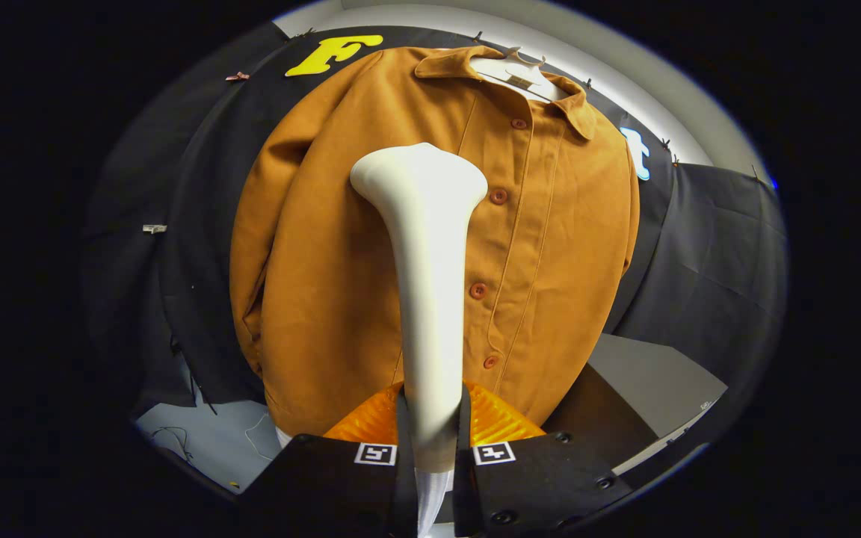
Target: Iron the clothes twice with a garment steamer, once on the left side and once on the right side.
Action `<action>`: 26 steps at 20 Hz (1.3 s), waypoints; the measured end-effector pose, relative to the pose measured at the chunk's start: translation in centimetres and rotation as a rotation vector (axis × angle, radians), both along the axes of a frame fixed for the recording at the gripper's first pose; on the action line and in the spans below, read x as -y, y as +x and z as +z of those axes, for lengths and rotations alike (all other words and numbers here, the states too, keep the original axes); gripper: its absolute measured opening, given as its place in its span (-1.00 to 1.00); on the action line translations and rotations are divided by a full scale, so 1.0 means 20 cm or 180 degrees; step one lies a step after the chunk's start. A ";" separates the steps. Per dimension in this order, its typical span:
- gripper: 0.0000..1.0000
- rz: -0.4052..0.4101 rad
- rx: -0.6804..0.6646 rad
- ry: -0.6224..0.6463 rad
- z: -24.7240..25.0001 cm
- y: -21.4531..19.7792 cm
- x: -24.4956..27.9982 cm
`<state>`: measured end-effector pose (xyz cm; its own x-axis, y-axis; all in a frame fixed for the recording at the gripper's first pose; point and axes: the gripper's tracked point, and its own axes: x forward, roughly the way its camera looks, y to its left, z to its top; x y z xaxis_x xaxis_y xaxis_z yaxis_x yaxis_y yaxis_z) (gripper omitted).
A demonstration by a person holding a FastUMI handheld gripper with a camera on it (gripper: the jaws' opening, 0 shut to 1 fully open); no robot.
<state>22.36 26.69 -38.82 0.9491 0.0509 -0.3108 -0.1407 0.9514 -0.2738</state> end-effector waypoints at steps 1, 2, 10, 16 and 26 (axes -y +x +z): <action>-0.55 -0.0004 -0.0034 -0.0005 -0.04 -0.01 0.00; -0.55 -0.0013 -0.0083 -0.0006 -0.07 -0.02 0.01; -0.55 -0.0016 -0.0455 -0.0069 -0.34 -0.15 0.05; -0.55 0.0001 -0.0809 -0.0052 -0.50 -0.30 0.11; -0.55 0.0027 -0.0808 0.0099 -0.35 -0.48 0.21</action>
